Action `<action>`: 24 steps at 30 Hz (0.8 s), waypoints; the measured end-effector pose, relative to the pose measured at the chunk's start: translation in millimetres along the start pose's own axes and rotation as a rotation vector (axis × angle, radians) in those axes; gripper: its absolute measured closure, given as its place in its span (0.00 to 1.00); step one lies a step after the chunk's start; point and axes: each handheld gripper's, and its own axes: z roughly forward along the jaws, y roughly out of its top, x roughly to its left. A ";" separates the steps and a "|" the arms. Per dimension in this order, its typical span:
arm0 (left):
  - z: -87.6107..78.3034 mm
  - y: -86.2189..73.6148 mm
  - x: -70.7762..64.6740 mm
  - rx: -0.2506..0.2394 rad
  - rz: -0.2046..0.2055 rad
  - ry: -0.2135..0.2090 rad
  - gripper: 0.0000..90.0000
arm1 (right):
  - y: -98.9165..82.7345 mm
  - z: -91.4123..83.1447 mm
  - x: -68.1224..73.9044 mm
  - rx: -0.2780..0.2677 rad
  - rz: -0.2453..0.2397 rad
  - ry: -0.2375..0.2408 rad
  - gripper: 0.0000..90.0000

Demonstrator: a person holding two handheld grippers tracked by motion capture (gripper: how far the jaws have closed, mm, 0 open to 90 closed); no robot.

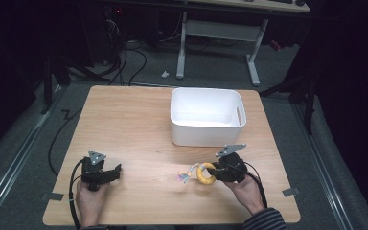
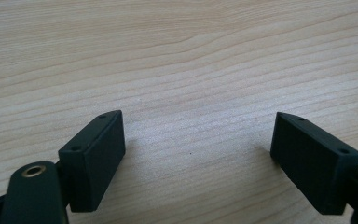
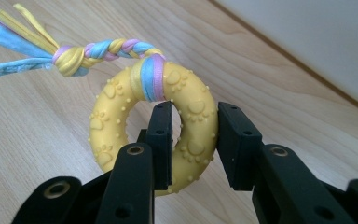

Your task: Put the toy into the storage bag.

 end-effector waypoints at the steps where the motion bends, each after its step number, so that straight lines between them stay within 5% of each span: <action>1: 0.0 0.0 0.0 0.000 0.000 0.000 0.20 | -0.8 -2.5 -1.9 -0.004 0.001 -0.005 0.75; 24: 0.9 0.7 -0.4 -0.001 0.007 -0.002 0.20 | -3.8 -55.6 -32.6 -0.075 0.044 -0.046 0.75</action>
